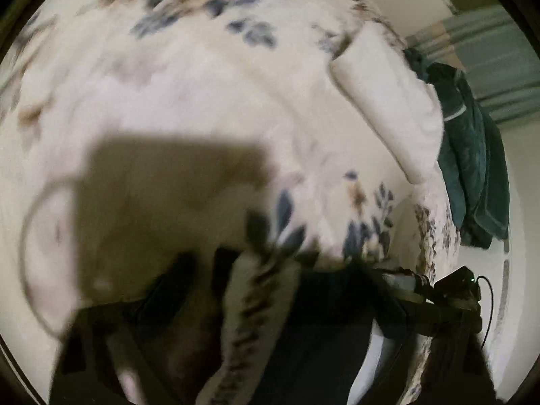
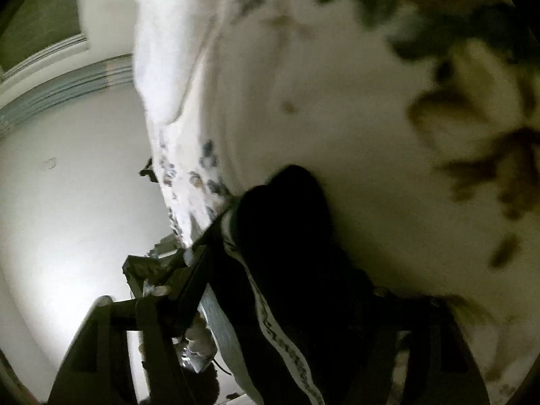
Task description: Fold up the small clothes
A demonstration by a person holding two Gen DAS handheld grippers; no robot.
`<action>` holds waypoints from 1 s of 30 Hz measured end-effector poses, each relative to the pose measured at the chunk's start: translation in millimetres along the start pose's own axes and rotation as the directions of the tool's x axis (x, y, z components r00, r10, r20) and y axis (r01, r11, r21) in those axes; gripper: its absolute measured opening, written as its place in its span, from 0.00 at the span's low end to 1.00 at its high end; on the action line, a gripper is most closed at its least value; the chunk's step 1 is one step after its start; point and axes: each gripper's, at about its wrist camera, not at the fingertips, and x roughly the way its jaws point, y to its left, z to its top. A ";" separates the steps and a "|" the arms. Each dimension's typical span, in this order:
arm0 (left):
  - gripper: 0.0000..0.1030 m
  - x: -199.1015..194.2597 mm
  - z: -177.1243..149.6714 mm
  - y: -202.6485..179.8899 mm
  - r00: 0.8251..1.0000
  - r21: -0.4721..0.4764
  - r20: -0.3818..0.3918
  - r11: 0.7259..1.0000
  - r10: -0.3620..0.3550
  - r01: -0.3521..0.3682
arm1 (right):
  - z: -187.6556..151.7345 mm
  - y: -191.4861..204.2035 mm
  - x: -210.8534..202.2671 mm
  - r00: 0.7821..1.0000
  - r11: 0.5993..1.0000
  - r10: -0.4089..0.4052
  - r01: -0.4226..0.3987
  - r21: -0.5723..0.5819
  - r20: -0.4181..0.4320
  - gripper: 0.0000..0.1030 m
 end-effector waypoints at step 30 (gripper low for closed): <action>0.44 -13.7 -77.6 7.1 0.971 -0.091 -0.102 0.974 -0.217 0.208 | -63.6 -18.5 22.7 0.948 0.998 0.053 -0.062 -0.019 -0.312 0.33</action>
